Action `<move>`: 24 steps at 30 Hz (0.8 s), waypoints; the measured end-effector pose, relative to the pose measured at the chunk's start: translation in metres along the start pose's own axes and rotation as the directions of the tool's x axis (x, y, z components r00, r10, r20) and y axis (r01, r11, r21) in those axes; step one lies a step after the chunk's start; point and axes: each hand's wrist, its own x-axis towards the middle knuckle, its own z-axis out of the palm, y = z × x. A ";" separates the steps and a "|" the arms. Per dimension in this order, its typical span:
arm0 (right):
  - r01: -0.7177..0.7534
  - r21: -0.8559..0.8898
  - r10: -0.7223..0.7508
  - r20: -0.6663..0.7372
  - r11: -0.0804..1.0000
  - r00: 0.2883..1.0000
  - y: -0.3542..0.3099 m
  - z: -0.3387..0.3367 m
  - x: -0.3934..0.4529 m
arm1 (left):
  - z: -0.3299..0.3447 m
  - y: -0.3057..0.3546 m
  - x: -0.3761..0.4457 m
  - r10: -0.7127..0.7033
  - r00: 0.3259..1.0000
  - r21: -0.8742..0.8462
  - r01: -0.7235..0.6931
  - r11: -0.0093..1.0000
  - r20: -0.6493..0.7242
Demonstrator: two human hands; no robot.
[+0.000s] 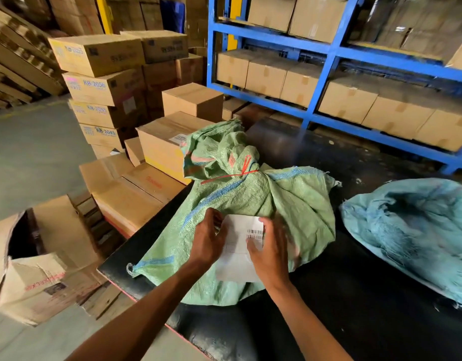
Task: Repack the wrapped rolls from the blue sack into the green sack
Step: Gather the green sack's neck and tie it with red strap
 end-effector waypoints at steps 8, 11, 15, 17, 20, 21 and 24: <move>0.356 -0.501 -0.265 0.246 0.789 0.932 0.013 -0.007 -0.010 | 0.000 0.002 -0.013 0.436 0.899 0.410 -0.410 0.815 0.032; 0.501 -0.535 -0.312 0.408 0.681 0.858 0.023 -0.013 -0.004 | 0.000 -0.012 -0.036 0.492 0.792 0.429 -0.610 0.666 0.361; 0.639 -0.514 -0.273 0.616 0.572 0.739 0.034 -0.020 0.006 | -0.010 -0.063 -0.035 0.160 0.811 0.633 -0.547 0.547 0.563; 0.636 -0.492 -0.221 0.661 0.594 0.717 0.034 -0.018 0.011 | -0.016 -0.070 -0.030 0.029 0.816 0.658 -0.487 0.575 0.578; 0.650 -0.438 -0.223 0.696 0.621 0.682 0.033 -0.019 0.018 | -0.021 -0.063 -0.027 0.101 0.800 0.621 -0.532 0.575 0.591; 0.643 -0.403 -0.238 0.696 0.652 0.678 0.032 -0.022 0.022 | -0.023 -0.056 -0.028 0.155 0.797 0.608 -0.555 0.568 0.583; 0.610 -0.367 -0.285 0.640 0.703 0.713 0.030 -0.031 0.034 | -0.020 -0.037 -0.022 0.287 0.761 0.560 -0.631 0.536 0.582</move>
